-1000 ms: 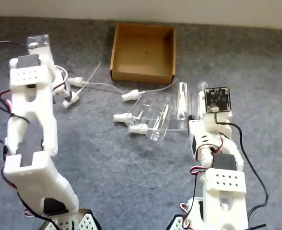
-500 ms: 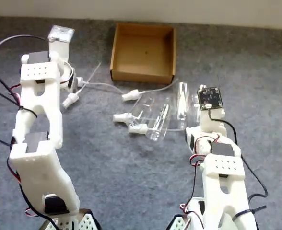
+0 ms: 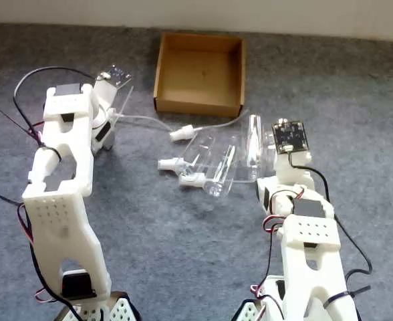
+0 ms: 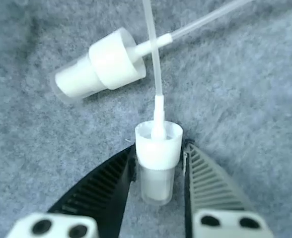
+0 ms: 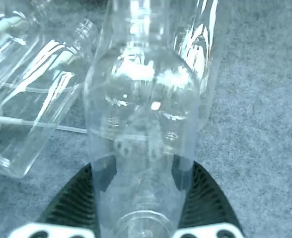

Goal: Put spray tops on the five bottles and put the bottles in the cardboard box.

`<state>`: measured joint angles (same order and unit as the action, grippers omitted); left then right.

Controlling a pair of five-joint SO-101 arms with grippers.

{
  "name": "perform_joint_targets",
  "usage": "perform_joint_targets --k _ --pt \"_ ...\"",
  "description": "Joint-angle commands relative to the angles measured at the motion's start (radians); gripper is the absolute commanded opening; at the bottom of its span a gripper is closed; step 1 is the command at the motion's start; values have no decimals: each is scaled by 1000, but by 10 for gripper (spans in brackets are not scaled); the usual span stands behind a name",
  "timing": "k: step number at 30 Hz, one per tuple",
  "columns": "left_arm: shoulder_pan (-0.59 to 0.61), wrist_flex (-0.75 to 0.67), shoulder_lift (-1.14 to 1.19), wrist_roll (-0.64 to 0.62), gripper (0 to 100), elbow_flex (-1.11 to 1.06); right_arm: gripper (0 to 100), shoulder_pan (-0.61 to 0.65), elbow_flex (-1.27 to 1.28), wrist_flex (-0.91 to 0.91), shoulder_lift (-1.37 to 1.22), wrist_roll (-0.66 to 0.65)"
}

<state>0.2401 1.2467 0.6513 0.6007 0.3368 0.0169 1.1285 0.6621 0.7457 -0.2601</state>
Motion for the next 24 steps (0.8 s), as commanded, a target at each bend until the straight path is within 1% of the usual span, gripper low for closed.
perform_joint_targets --k 1,3,7,8,10,15,18,21,24 --pt "8 -29 19 9 116 45 5 10 -50 8 -2 -44" --pt "8 -26 30 9 73 45 5 10 -54 53 -7 -106" --pt "12 -18 21 9 24 51 5 15 -82 166 -7 -161" --pt "12 0 5 9 11 70 5 24 -104 193 -10 -180" --pt "13 89 -33 18 2 108 5 42 -140 252 -10 -215" --pt "5 373 -159 164 3 219 5 102 -242 357 -10 -229" --pt "12 505 -246 249 3 260 5 145 -280 378 -10 -227" --pt "35 525 -375 345 3 211 5 200 -286 381 -10 -227" --pt "36 525 -549 503 3 105 5 240 -283 377 -10 -229"
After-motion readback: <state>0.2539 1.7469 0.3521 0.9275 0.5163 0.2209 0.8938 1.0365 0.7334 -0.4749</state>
